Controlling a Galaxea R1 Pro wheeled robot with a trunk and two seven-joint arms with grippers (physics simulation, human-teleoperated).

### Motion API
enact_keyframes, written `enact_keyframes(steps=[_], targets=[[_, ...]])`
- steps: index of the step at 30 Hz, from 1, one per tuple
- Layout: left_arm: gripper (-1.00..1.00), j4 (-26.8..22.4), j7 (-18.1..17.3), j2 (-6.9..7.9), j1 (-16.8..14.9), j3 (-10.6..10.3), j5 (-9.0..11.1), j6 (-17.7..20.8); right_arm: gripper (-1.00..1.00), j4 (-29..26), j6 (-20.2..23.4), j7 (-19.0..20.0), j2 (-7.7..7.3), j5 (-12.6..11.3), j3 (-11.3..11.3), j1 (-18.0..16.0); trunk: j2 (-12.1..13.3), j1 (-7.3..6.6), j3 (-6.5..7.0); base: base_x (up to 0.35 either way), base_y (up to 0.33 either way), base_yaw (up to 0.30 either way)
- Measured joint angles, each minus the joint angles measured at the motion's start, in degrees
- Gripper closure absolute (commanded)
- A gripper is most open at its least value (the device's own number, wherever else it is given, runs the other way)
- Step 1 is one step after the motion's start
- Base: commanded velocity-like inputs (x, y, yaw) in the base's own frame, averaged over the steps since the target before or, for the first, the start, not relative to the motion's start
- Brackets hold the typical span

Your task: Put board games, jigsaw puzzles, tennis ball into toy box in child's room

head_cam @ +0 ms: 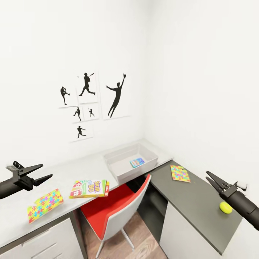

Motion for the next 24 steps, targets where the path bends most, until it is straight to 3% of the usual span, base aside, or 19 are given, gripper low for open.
enact_keyframes(steps=[14, 24], targets=[[-1.0, 0.1, 0.0, 0.0, 0.0, 0.0, 0.0, 0.0, -1.0, 0.0, 0.0, 0.0, -0.01, 0.0, 0.0, 0.0, 0.0, -0.02, 0.4, -0.293, 0.047, -0.272], [-1.0, 0.1, 0.1, 0.0, 0.0, 0.0, 0.0, 0.0, -1.0, 0.1, 0.0, 0.0, 0.0, 0.0, 0.0, 0.0, 0.0, -0.03, 0.72, -0.066, 0.163, -0.273]])
